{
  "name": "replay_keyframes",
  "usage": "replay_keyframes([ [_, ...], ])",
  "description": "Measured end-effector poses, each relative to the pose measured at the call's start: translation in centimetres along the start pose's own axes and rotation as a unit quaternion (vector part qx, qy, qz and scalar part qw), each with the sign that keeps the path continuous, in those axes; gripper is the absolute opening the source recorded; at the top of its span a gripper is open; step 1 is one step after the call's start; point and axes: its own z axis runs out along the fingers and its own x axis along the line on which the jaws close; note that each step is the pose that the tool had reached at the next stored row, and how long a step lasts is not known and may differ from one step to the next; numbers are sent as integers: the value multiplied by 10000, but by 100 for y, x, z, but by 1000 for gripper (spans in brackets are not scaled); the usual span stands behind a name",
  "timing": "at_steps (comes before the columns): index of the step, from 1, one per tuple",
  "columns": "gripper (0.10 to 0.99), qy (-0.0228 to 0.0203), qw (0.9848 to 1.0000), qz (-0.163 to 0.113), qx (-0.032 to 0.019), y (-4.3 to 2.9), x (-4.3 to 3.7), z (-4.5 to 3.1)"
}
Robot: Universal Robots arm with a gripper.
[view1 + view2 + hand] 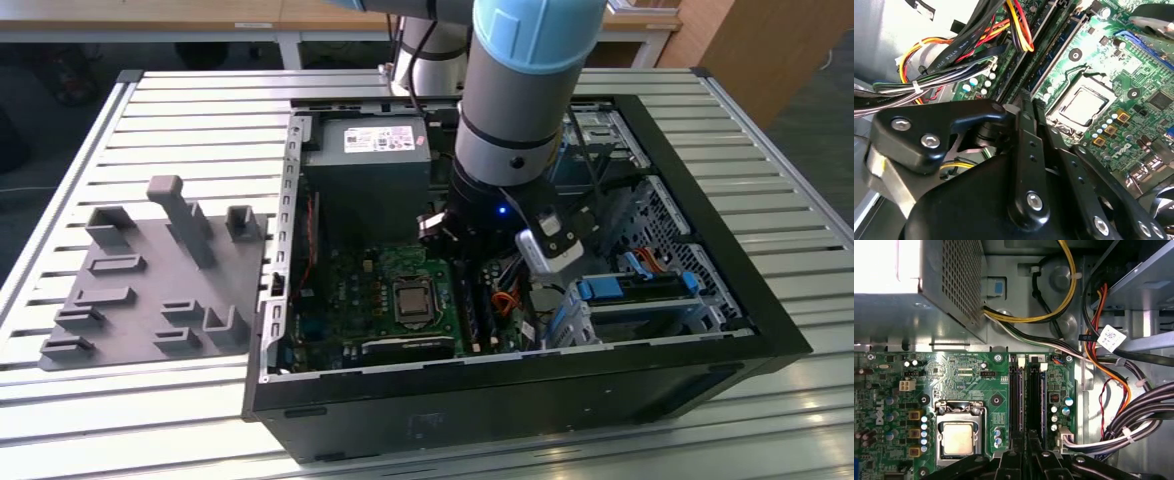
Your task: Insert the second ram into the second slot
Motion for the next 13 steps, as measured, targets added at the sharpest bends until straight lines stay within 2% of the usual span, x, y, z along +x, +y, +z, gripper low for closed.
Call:
replay_keyframes([
  [1, 176, 0, 10000, 0, -1, 0, 0, 0],
  [2, 114, 0, 10000, 0, 0, 0, 0, -1],
  [13, 106, -6, 10000, 0, 2, -3, 0, 60],
])
